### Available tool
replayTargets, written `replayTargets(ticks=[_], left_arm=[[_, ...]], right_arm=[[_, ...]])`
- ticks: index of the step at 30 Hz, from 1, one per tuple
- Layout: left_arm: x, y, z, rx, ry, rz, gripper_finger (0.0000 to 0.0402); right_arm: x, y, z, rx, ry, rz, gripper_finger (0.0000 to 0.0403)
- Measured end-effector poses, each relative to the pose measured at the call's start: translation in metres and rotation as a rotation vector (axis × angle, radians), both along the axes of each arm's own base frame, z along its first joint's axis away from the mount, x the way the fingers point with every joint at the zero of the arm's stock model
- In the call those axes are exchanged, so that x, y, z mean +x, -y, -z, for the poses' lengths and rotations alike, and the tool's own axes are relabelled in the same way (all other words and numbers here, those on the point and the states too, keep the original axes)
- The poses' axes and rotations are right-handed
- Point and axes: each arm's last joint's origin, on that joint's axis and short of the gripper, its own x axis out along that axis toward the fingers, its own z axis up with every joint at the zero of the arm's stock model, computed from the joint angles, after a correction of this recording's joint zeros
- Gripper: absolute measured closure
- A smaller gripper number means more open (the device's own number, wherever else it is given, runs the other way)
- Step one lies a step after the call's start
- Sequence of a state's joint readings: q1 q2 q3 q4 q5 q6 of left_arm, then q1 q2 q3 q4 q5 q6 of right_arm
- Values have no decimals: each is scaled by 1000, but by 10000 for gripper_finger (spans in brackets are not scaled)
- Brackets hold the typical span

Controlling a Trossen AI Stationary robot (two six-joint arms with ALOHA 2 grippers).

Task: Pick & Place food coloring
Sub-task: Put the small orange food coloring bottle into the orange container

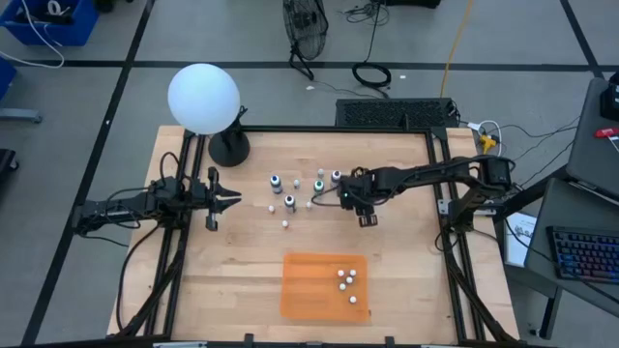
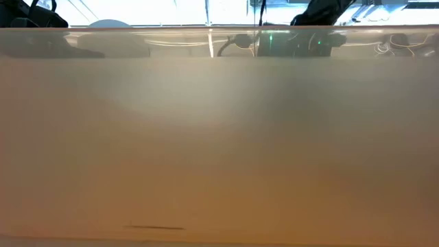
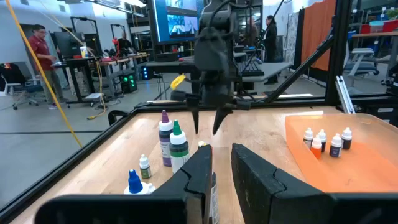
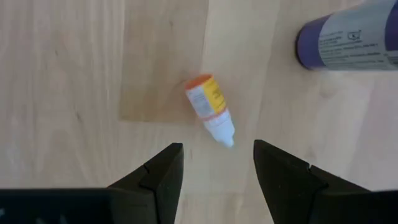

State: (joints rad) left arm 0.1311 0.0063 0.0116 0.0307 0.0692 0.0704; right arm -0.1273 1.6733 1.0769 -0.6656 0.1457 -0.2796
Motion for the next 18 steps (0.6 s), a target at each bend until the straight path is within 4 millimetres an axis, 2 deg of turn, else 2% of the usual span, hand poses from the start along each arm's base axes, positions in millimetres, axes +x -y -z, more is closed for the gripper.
replayTargets(ticks=[7,18], left_arm=[[0,0,0,0,0,0,334],[0,0,0,0,0,0,334]], right_arm=[[1,8,9,43,78,-50,223],[9,14,37,94,42,-65,224]])
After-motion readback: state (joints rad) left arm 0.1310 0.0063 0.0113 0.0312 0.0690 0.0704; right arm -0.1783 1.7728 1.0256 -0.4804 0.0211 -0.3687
